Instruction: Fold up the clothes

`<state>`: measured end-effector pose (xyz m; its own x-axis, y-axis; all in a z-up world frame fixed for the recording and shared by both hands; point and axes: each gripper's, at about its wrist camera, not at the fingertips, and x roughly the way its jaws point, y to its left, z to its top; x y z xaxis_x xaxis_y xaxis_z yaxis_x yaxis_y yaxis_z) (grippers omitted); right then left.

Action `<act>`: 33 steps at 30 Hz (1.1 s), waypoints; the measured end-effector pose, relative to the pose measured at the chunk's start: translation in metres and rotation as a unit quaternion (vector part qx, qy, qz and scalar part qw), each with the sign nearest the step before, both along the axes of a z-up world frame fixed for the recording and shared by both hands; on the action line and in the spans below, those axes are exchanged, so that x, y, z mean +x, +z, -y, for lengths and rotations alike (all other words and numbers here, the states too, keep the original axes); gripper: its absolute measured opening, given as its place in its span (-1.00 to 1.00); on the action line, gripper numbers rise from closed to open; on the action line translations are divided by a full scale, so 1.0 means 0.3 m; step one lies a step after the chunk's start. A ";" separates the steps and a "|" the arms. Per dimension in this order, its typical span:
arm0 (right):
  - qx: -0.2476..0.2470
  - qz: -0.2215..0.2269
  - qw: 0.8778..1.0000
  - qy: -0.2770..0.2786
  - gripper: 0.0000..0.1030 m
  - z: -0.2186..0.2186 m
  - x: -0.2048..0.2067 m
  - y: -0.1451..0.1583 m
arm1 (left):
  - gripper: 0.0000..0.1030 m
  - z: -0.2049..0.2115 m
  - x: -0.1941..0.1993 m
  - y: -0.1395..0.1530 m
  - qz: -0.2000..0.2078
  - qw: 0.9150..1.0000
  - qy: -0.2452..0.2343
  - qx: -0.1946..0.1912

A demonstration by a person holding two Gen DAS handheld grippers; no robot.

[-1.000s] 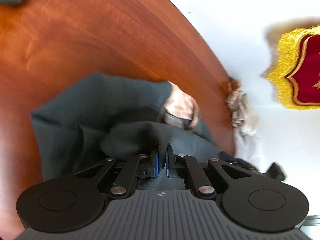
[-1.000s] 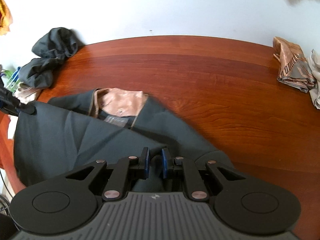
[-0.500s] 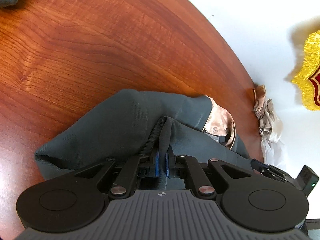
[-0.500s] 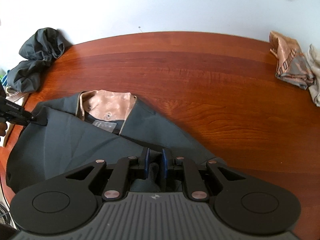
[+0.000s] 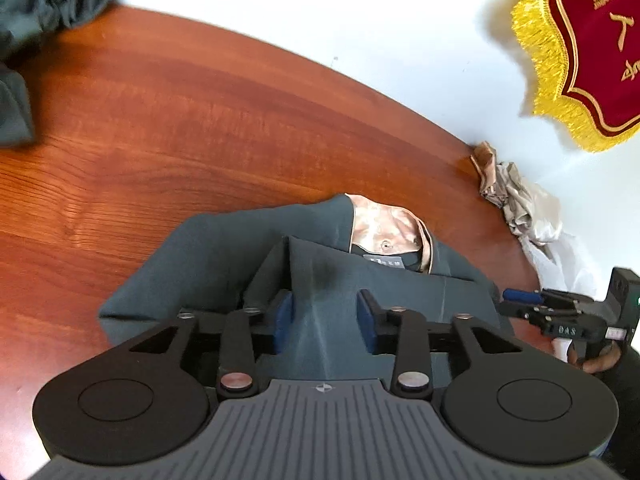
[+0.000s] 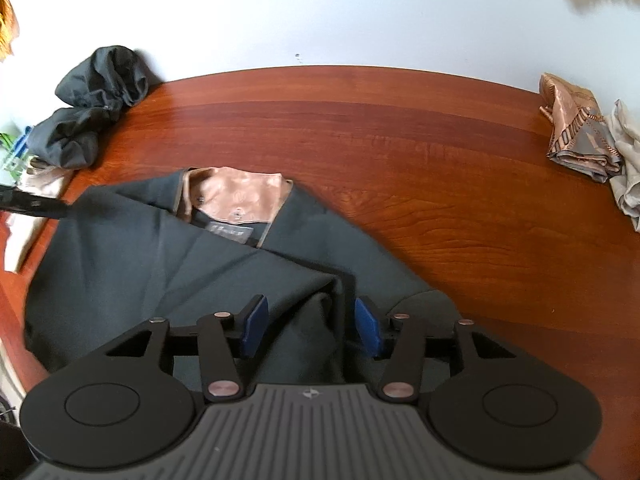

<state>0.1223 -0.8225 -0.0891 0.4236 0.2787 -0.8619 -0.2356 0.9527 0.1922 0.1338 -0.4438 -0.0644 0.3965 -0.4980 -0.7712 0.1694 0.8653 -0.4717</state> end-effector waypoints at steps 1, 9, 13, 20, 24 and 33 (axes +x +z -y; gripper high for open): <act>0.001 -0.006 1.000 0.003 0.06 0.002 0.008 -0.007 | -0.10 0.004 -0.016 0.012 0.006 1.000 0.003 0.008; 0.026 -0.053 0.998 0.014 -0.18 0.011 0.056 -0.105 | 0.09 0.080 -0.143 0.068 0.034 0.998 0.001 0.048; 0.046 -0.068 0.997 0.000 -0.19 -0.002 0.077 -0.171 | 0.12 0.126 -0.213 0.046 0.032 0.997 -0.012 0.070; 0.074 -0.043 0.996 -0.023 -0.81 -0.021 0.066 -0.169 | 0.13 0.123 -0.280 -0.020 0.010 0.997 -0.011 0.076; 0.080 0.004 0.996 -0.031 -0.83 -0.019 0.041 -0.064 | 0.13 0.098 -0.285 -0.048 -0.001 0.997 -0.004 0.077; 0.014 0.033 0.999 -0.035 -0.83 -0.064 0.095 -0.063 | 0.13 0.044 -0.286 -0.096 -0.016 0.996 0.007 0.083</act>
